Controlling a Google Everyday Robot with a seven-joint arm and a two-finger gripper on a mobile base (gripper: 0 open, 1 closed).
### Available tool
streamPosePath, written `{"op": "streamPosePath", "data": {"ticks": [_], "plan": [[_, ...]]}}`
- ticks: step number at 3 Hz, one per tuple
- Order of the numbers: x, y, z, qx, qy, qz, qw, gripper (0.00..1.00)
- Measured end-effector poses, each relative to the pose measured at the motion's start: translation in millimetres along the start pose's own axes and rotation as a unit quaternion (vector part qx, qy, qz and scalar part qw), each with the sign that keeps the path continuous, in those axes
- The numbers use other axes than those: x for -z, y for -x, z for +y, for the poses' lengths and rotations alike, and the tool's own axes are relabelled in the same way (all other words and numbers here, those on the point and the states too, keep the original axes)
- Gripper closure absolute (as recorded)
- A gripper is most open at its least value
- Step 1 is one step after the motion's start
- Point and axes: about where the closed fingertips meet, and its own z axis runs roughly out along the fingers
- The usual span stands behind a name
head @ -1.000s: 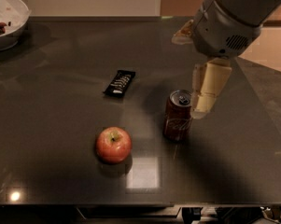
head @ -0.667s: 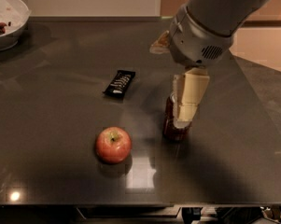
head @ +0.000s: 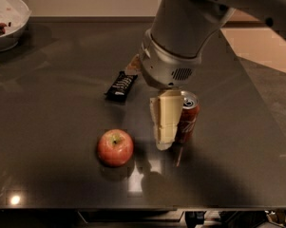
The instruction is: Pick apple
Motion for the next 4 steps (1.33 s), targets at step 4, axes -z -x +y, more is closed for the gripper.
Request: {"op": "streamPosePath", "data": {"ticks": [4], "plan": [[-78.0, 45.8, 29.7, 0.064, 0.061, 0.032, 0.9956, 0.00]]}}
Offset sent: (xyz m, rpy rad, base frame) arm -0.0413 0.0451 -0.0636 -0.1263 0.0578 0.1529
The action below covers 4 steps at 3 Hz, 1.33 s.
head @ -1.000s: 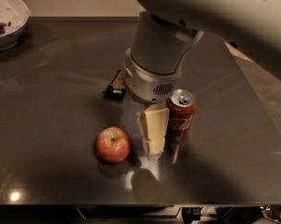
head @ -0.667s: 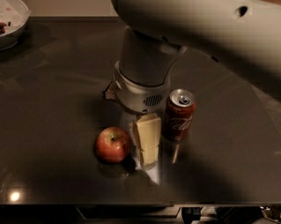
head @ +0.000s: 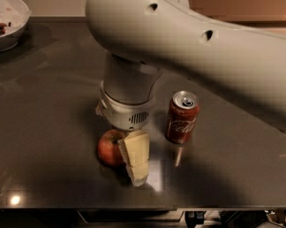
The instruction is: Pick apple
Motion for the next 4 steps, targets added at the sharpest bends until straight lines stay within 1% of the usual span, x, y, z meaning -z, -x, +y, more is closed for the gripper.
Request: {"op": "streamPosePath", "data": {"ticks": [1, 2, 3, 4], "plan": [[-10.8, -1.2, -6.8, 0.001, -0.003, 0.003, 1.0000, 0.00], [-18.4, -9.0, -14.0, -0.002, -0.006, 0.007, 1.0000, 0.18], [-19.8, -15.5, -17.8, -0.008, -0.006, 0.007, 0.9999, 0.41], [-14.7, -15.3, -18.7, -0.007, -0.007, 0.002, 1.0000, 0.64]]}}
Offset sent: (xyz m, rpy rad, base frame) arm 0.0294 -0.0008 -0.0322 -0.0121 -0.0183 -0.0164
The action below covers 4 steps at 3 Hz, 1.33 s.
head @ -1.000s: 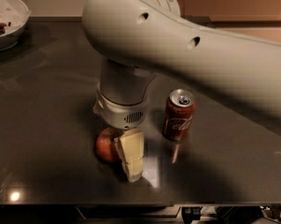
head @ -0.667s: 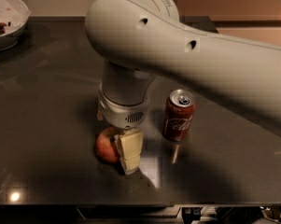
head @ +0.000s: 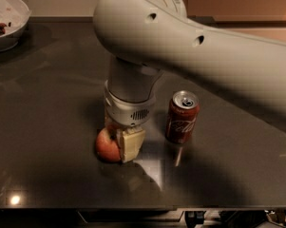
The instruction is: Pick apple
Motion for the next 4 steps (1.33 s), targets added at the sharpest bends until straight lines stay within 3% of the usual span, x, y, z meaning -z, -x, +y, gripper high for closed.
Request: {"op": "streamPosePath", "data": {"ticks": [1, 2, 3, 4], "plan": [[14.0, 2.0, -1.8, 0.004, -0.005, -0.008, 0.9999, 0.87], [38.3, -0.9, -8.5, 0.002, -0.011, -0.024, 0.9997, 1.00], [71.8, -1.1, -14.7, 0.008, -0.024, -0.034, 0.9991, 1.00], [121.2, 7.0, -26.6, 0.026, -0.055, -0.057, 0.9965, 1.00]]}}
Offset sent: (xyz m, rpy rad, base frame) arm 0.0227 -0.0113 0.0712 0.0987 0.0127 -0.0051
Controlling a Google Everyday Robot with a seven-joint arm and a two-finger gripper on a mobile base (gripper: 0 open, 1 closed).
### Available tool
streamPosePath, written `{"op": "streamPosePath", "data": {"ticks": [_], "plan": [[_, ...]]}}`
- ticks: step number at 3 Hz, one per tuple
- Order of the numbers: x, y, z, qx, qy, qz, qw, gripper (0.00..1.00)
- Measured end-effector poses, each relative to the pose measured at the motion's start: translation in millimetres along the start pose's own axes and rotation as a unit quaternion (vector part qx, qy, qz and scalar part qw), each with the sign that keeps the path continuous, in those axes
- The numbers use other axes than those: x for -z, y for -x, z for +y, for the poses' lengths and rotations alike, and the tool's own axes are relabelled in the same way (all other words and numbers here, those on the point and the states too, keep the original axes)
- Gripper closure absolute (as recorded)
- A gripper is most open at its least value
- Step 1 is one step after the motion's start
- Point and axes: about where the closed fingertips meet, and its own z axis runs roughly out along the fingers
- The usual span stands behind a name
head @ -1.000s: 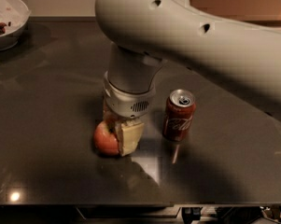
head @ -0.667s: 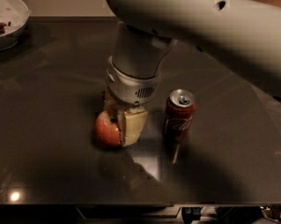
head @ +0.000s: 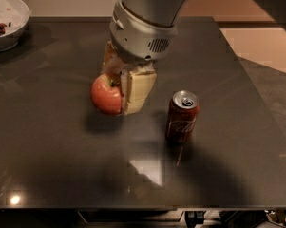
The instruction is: Pick apple
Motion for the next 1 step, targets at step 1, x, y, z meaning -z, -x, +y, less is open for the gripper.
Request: {"op": "streamPosePath", "data": {"ticks": [1], "plan": [[0.1, 0.2, -0.2, 0.000, -0.001, 0.000, 1.0000, 1.00]]}}
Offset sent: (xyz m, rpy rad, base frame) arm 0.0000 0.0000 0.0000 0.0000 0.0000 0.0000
